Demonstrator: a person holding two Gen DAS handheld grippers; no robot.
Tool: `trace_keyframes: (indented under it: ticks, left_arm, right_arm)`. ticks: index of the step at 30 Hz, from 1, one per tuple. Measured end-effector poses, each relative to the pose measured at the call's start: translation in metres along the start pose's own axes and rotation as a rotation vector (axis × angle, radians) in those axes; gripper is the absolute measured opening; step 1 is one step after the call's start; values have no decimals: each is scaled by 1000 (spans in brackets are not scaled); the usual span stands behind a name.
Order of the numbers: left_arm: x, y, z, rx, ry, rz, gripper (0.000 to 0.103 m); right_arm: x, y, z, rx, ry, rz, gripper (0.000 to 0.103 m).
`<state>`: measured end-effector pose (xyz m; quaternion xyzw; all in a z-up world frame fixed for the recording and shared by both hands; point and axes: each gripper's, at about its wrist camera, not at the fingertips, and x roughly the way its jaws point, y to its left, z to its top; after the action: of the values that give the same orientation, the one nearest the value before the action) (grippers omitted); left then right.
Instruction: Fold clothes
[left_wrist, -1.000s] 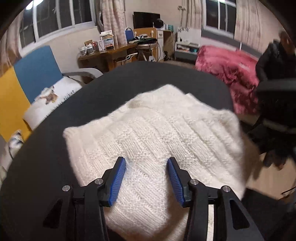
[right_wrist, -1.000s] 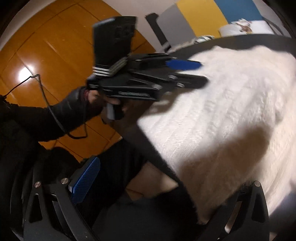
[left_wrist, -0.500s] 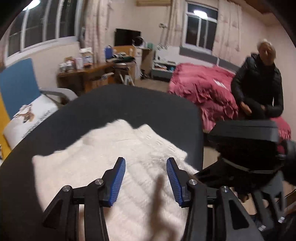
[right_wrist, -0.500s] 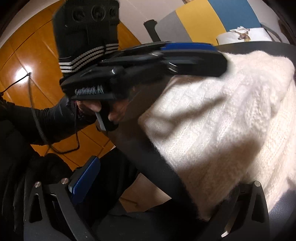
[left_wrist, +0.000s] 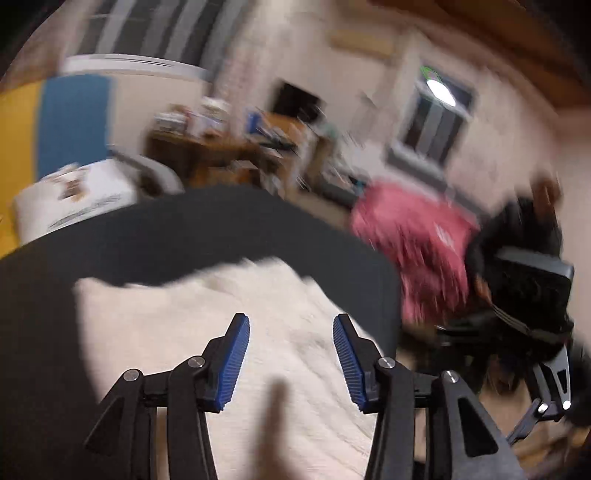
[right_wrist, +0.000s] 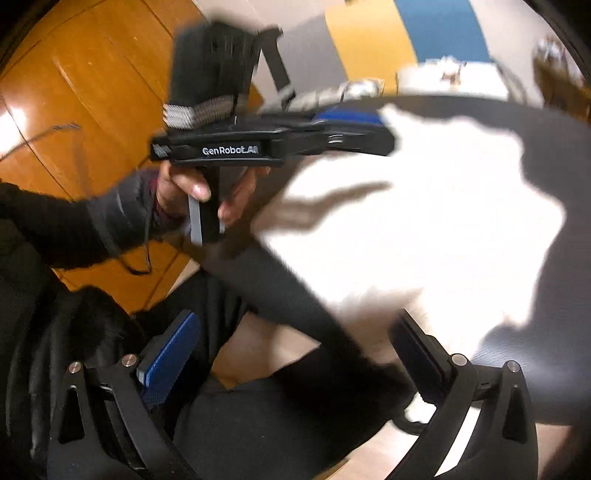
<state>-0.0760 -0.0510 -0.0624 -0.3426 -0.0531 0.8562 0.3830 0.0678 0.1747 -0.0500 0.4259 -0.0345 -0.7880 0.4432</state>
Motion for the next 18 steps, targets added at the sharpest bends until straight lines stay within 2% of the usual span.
trace_keyframes:
  ticks: [3,5,7,9,12,15,17,18]
  left_arm:
    - [5,32,-9,-120,22,43,48]
    - [9,47,-16,-167,24,68,48]
    - [13,42,-22,-129,5,89,48]
    - [11,35,-17,-98,3,110,48]
    - [1,30,-2,-77,-43,112,48]
    - [1,33,10,-82,-73,108,48]
    - [16,38,7,-97,-6,132,48]
    - [24,40,5,-105,34,147,48]
  right_arm:
    - [-13,-4,21,-11,-127,-43,103]
    - [1,-16,34,7,-176,-98,103]
    - [34,-33,37,70,-106,-142,103]
    - [61,-41,31,68,-41,-183,103]
    - [55,-38,36,55,-38,-182,103]
    - [30,-38,52,41,-160,-183,103]
    - [19,-42,60,20,-236,-174,103]
    - [20,-46,60,14,-242,-180,103]
